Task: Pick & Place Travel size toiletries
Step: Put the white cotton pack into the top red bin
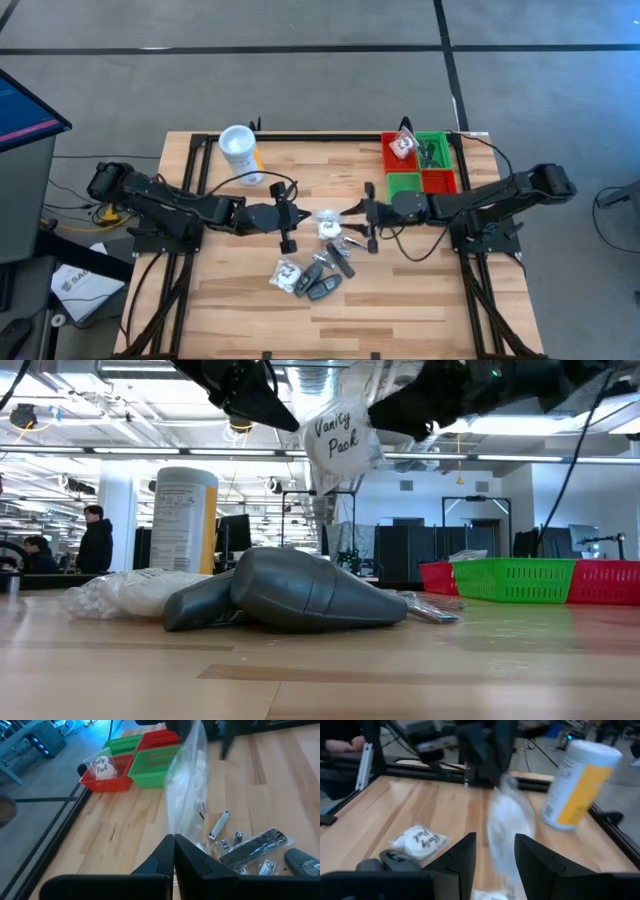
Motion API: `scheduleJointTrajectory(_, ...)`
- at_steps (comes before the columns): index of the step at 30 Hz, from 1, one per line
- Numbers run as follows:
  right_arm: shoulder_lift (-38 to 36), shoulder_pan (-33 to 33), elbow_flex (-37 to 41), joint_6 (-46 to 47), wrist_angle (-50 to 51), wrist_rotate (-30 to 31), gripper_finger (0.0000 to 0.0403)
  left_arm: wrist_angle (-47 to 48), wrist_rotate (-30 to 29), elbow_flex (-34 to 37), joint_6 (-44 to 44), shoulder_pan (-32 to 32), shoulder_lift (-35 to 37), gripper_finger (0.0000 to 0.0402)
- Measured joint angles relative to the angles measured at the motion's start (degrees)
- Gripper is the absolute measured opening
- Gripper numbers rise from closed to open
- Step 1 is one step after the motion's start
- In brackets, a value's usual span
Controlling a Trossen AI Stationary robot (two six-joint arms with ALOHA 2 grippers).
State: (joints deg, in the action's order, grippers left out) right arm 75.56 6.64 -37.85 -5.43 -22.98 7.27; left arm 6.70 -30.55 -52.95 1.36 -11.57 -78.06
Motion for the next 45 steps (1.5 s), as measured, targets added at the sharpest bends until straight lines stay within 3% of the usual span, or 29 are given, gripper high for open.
scheduleJointTrajectory(8, 5.99, 0.75, -7.29, -4.18, 3.07, -0.01, 0.0124, 0.43, 0.21, 0.00, 0.09, -0.04, 0.00, 0.0000)
scheduleJointTrajectory(16, 6.04, -0.07, -10.50, -3.59, 9.27, 0.22, 0.0116, 1.30, 0.48, 0.72, -0.06, -0.07, 0.00, 0.0000)
scheduleJointTrajectory(24, 5.28, -0.02, -10.44, -3.57, 11.51, 0.26, 0.0010, 1.33, 0.47, 0.92, -0.10, -0.07, -0.02, 0.0000)
scheduleJointTrajectory(32, 5.28, 0.00, -10.44, -2.16, 14.35, 5.00, 0.0001, 1.42, 0.44, 0.97, -0.10, -0.07, -0.02, 0.0000)
scheduleJointTrajectory(45, 3.56, 0.00, -10.40, -2.05, 16.59, 5.25, 0.0000, 1.24, 0.43, 0.98, -0.10, -0.07, -0.02, 0.0000)
